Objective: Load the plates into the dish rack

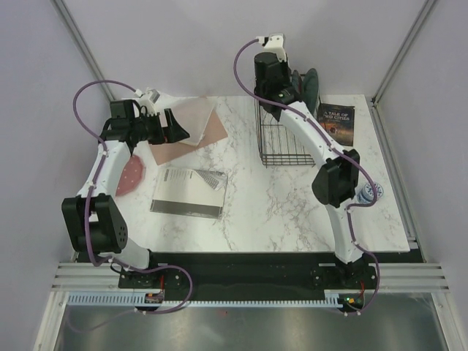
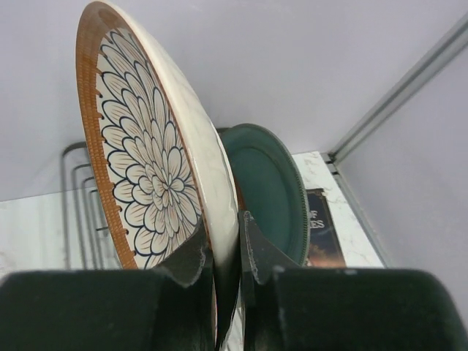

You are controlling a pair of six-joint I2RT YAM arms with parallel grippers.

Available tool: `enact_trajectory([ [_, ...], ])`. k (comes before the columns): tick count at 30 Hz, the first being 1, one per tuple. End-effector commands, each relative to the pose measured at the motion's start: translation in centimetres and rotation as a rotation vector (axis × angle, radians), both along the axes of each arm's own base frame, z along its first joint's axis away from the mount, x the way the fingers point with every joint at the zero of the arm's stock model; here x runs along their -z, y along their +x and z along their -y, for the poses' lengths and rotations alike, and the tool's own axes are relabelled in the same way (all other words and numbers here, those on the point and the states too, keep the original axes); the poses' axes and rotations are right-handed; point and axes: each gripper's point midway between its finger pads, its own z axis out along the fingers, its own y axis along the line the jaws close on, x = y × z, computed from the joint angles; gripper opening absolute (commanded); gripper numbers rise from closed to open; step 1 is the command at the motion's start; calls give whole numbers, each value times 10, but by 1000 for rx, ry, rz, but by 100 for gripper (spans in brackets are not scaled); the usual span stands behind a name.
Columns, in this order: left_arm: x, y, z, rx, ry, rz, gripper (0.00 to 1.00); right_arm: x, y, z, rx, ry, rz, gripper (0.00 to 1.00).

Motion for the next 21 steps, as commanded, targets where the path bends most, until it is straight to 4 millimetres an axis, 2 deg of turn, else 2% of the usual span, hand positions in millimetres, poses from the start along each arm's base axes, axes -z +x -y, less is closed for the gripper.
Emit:
enact_trajectory([
  [1, -24, -10, 8, 18, -40, 76, 100, -55, -9, 46, 234, 2, 151, 0],
  [12, -17, -23, 8, 10, -32, 93, 100, -23, 1, 44, 243, -133, 46, 0],
  [21, -12, -29, 8, 9, -28, 90, 100, 5, 6, 49, 313, -246, -29, 0],
])
